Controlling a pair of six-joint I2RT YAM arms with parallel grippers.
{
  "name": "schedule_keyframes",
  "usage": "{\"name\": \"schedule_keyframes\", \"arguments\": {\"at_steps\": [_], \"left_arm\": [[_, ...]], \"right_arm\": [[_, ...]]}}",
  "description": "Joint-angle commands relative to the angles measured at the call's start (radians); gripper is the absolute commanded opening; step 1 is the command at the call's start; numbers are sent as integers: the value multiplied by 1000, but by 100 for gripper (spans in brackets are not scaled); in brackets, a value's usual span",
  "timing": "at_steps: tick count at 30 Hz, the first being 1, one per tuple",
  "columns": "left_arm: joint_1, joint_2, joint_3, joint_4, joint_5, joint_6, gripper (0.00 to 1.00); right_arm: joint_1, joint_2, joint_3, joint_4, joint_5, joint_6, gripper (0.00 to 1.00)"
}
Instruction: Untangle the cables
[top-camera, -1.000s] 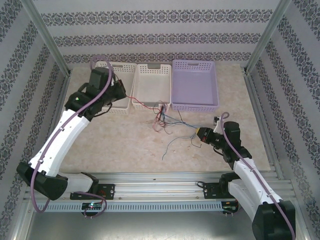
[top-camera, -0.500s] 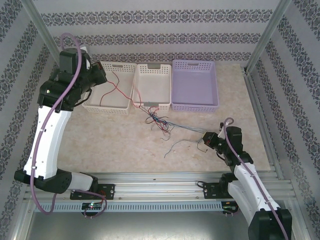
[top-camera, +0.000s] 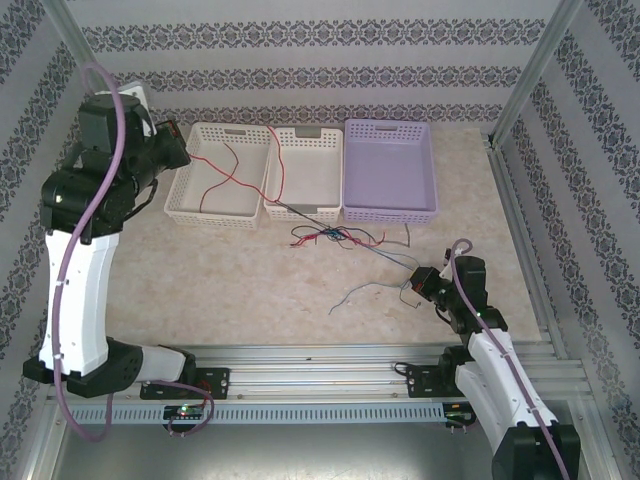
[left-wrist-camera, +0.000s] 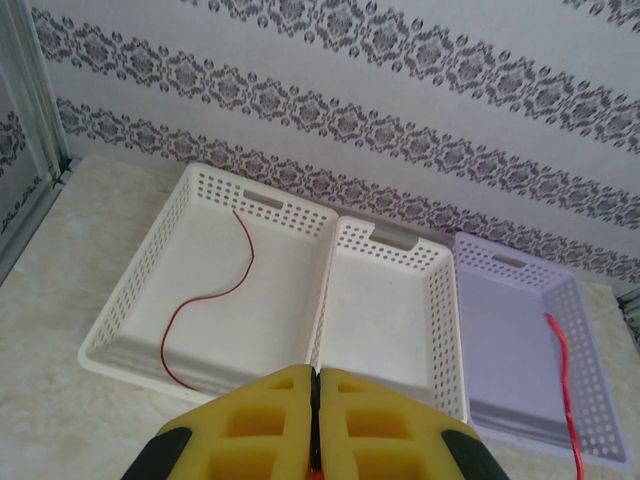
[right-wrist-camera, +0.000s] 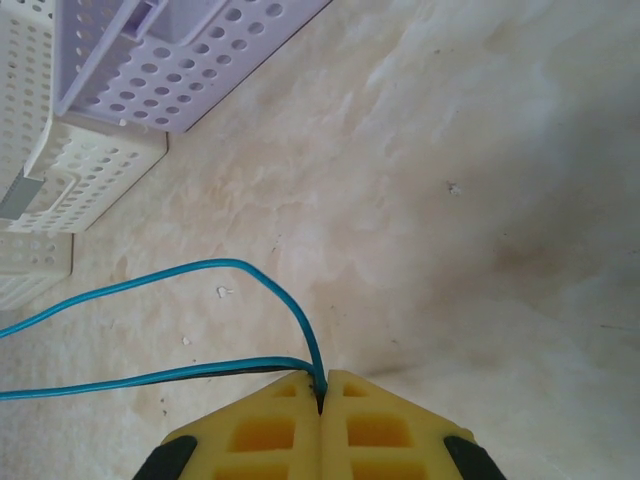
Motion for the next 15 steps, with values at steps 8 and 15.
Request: {"name": "schedule_keyframes", "arguments": {"at_steps": [8,15], "left_arm": [[24,-112,-3,17,1,37,0],[24,-194,-323,144,194,-50,0]], "right_arm": [[-19,-23,-36,-61,109,36,0],[10,-9,1,15,42,-6,0]]}}
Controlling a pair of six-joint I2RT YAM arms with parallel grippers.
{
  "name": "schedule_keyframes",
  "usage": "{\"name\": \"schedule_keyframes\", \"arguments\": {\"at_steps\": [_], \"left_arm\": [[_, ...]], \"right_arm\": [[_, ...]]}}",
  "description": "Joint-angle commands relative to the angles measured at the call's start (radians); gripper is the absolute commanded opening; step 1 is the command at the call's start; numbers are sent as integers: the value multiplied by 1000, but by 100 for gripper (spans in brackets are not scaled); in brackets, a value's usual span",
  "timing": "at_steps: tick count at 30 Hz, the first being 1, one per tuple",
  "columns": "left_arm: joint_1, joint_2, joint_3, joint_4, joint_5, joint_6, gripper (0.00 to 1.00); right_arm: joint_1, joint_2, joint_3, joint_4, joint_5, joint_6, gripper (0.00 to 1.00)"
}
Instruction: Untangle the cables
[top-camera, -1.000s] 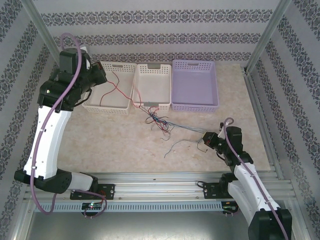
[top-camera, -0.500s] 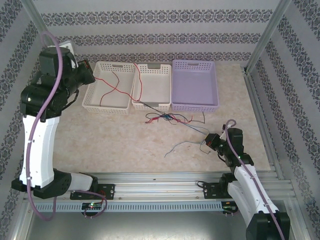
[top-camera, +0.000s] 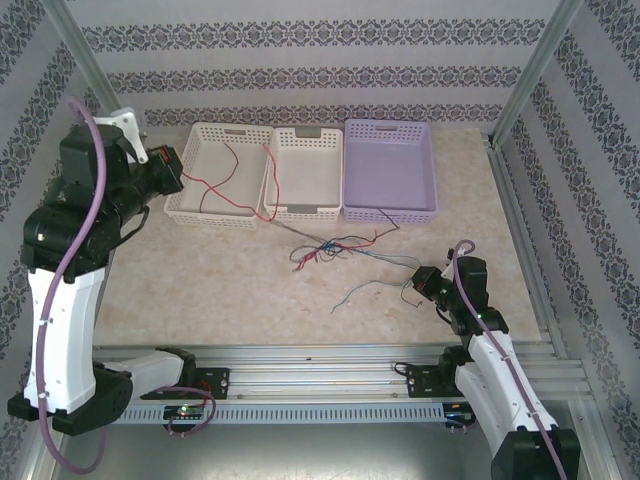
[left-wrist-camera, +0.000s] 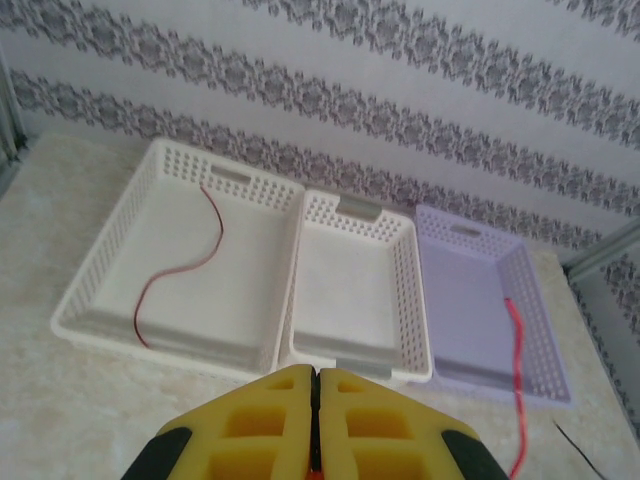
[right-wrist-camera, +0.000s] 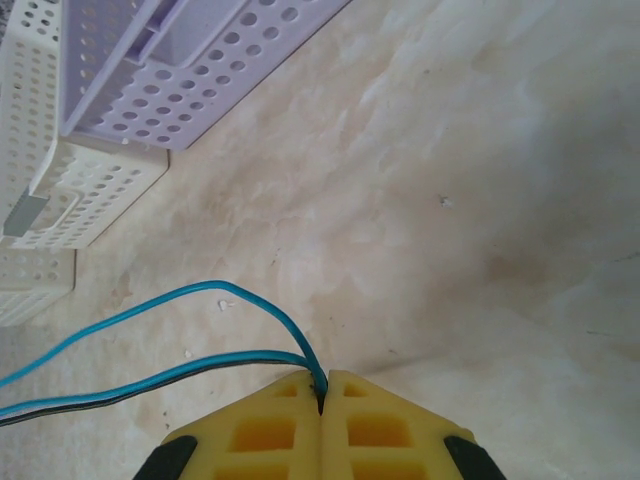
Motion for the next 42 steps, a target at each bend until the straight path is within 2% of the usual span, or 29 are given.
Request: {"name": "schedule_keyframes", "arguments": {"at_steps": [1,3,8,11,13,16,18,23,28,31,34,42], "left_arm": [[16,-13,-127,124,92,-50,0],[14,-16,-215,171,137,-78,0],[-10,-10,-354,265,161,-117,0],[-47,18,-388,294,150,-124,0],[-83,43,-398,309,139,-127,0],[-125,77,-400,328,117,-131,0],[-149,96,-393,339,104,-137,0],[-182,126,-367,343,72,-146,0],[-184,127,-372,329,37,-159,0],[-184,120,-388,329,10,-181,0],[-184,107,-415,348,-2,-215,0],[-184,77,-468,381,-10,-295,0]], "right_arm": [[23,17,13,33,12,-22,0],[63,43,42,64,5,-31,0],[216,135,167,72,50,-114,17],[300,191,238,75,88,-165,39],[351,223,283,82,115,-206,58],[412,266,334,129,122,-272,69],[461,291,352,173,93,-322,70],[677,383,335,349,31,-455,72],[826,460,244,563,7,-489,72],[919,487,223,632,84,-516,72],[1020,539,246,649,226,-547,72],[1166,768,363,734,503,-578,69]]}}
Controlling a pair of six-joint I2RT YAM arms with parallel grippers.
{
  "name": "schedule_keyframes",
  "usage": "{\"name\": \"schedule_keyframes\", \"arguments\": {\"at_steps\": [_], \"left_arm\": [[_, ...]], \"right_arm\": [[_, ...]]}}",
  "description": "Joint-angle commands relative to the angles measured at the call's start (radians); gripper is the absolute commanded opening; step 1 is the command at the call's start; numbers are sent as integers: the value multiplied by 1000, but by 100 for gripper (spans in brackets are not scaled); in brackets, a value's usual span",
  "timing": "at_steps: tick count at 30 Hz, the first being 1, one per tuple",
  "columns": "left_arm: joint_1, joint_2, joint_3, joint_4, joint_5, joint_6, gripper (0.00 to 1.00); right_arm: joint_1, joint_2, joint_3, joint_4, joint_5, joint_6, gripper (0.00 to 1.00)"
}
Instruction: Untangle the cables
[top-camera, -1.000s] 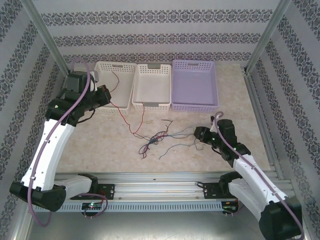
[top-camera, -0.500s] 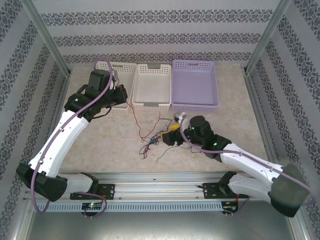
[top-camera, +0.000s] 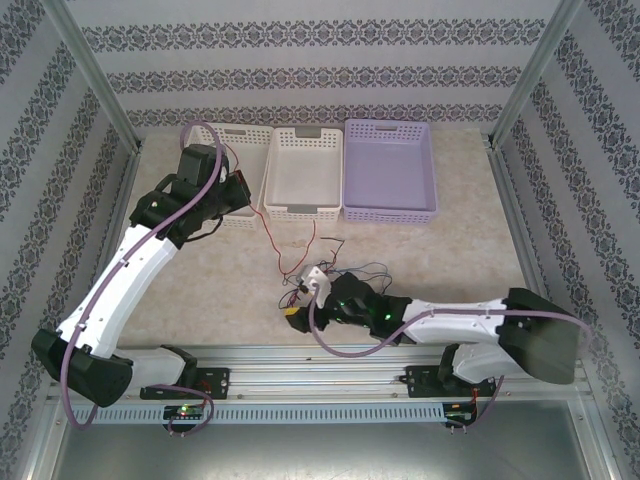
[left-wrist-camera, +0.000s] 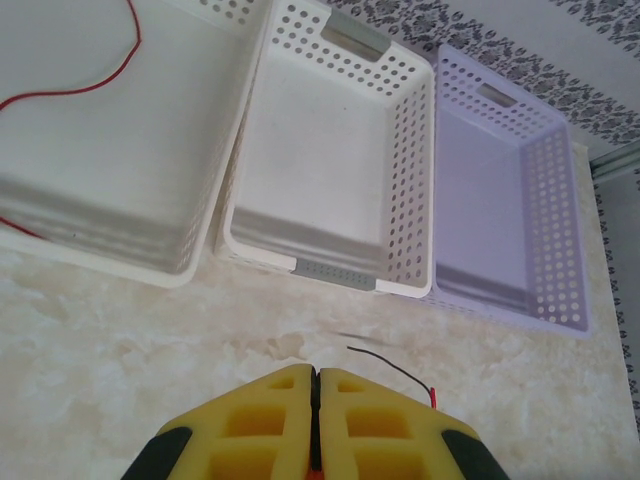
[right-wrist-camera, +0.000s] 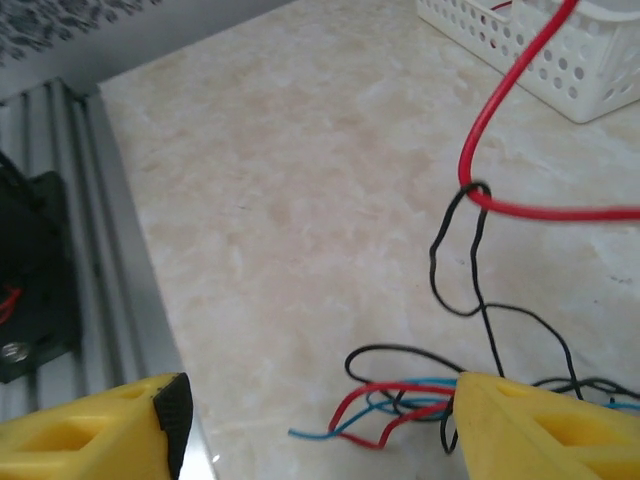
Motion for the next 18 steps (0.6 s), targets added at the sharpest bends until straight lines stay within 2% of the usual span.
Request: {"name": "schedule_keyframes", "arguments": {"at_steps": [1,7,11,18], "left_arm": [[-12,-32,-14,47,-19,-52,0],[-12,-49,-27,49,-28,-65,0],[-14,-63,-28,45,-31,-66,0],[-13,-79,-35,43,-28,-64,0]], "right_arm": [[41,83,88,80,193,-46,68],[59,220,184,106,281,-37,65],[72,280,224,88,392,-48,58],[69,319,229,88,496,-47,29]]}}
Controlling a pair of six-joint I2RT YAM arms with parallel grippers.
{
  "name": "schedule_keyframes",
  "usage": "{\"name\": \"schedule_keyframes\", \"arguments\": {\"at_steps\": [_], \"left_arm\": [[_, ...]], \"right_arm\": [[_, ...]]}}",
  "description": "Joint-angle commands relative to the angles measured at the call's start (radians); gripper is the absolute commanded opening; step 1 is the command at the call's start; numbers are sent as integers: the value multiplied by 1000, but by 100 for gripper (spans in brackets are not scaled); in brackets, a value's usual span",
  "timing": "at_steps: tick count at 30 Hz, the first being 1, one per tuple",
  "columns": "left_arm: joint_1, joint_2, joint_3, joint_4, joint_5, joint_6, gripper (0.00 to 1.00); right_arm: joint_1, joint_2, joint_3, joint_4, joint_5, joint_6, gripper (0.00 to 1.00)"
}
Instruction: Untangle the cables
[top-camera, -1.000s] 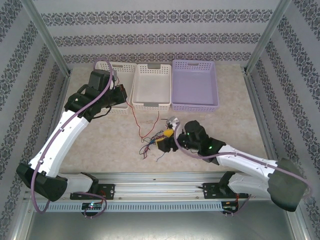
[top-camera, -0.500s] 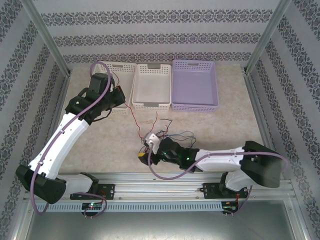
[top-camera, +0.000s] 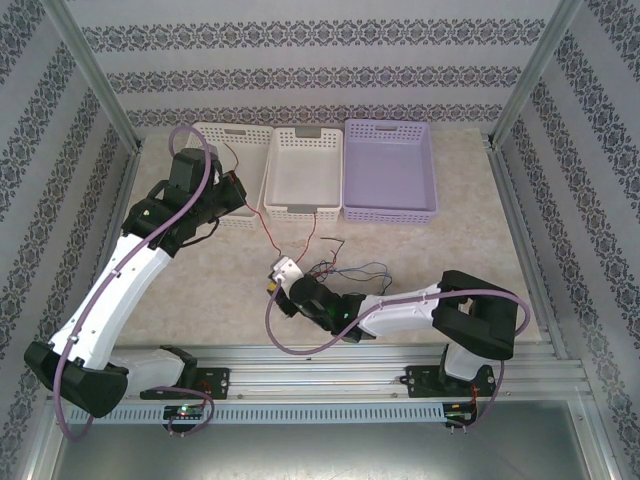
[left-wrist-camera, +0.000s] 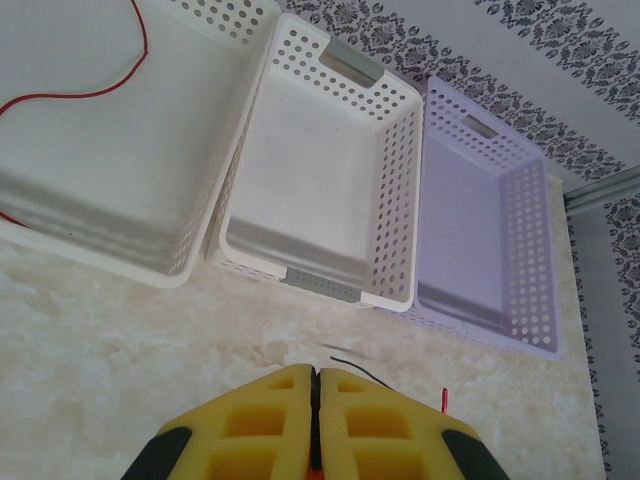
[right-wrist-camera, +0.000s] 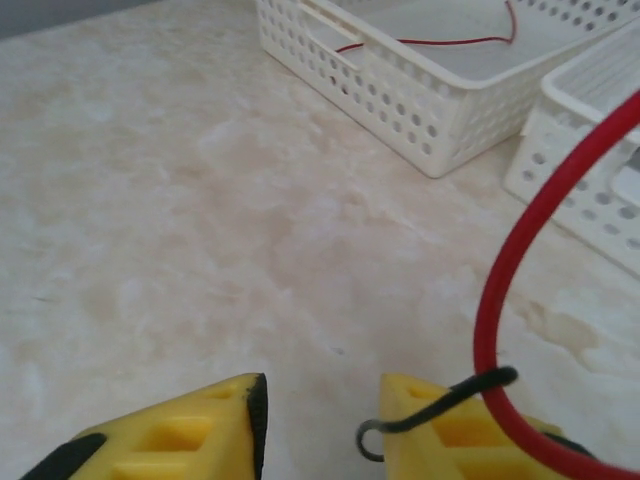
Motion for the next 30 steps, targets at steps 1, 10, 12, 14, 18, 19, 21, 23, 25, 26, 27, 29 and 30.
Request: {"name": "schedule_keyframes", "arguments": {"at_steps": [1,10,12,14,18,19,21,23,25,26,27,29,30], "left_arm": [[-13,-25,-14,21,-13,-6,0],[-12,-8,15,-96,-43,121,0],[-12,7,23,-129,-40,155,0],[-12,15,28,-160,-39,190,0],[-10,21,53,-225,-69,260,0],[-10,24,62,-244,-84,280,0],[-4,31,74,-274,-98,320,0],[0,42,85,-299,-100,351,0],[-1,53,93,-321,-85,379,0],[0,59,97,-334,-68,396,0],[0,67,98,-343,-47,415,0],[0,82,103,-370,7,457,0],[0,83,95,-369,60,483,0]], "right_arm": [[6,12,21,22,91,-4,25],[-29,-139,-94,34,60,2,0],[-59,-177,-127,29,35,21,0],[-101,-222,-167,30,13,46,0],[-158,-314,-230,26,-29,70,0],[-171,-343,-245,19,-35,70,0],[-194,-399,-267,4,-50,67,0],[-217,-445,-287,-6,-61,68,0],[-246,-487,-300,-20,-68,80,0],[-262,-507,-307,-25,-70,87,0],[-276,-525,-314,-28,-73,95,0],[-311,-565,-323,-41,-82,122,0],[-326,-579,-325,-43,-93,133,0]]}}
